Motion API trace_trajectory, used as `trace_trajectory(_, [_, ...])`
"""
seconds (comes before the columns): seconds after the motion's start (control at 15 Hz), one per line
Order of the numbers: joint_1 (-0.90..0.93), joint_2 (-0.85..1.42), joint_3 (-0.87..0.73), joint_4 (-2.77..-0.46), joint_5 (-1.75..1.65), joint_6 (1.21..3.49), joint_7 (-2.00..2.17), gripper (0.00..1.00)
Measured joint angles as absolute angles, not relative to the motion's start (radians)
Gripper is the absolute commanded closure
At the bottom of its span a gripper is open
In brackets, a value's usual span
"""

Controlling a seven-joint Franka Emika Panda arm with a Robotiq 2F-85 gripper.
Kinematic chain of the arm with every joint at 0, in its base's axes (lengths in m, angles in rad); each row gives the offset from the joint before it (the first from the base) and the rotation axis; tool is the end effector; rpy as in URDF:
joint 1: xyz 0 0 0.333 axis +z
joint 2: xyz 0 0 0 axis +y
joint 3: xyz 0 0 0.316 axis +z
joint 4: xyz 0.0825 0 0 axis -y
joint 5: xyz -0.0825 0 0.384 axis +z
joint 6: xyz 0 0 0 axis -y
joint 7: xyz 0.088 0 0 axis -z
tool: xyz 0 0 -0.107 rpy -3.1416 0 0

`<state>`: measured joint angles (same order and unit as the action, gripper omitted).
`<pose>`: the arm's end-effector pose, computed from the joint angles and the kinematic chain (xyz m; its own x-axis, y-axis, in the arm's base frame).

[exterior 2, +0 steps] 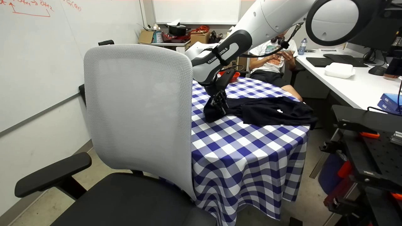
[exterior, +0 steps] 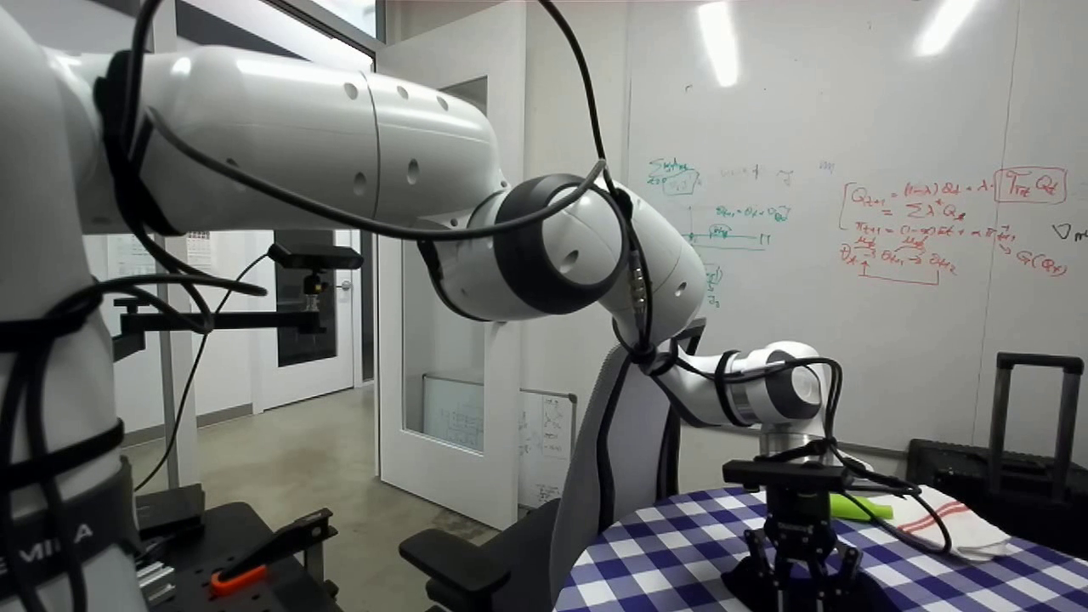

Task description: Pick up the black hood from the table and hang it on the chair

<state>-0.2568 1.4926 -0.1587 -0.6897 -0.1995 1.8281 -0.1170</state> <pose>0.6852 -0.2610 0.0005 0.9106 -0.1427 -0.3879 -0.0351 -0.9618 0.2714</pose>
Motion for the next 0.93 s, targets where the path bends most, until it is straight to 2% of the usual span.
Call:
trace_trajectory(0.13, [-0.257, 1.491, -0.160, -0.679, -0.199, 1.818, -0.117, 0.99])
trace_trajectory(0.2, [-0.257, 1.488, -0.160, -0.674, -0.199, 1.813, -0.114, 1.00])
trace_trajectory(0.93, [-0.289, 1.261, -0.159, -0.639, -0.110, 1.772, 0.093, 0.98])
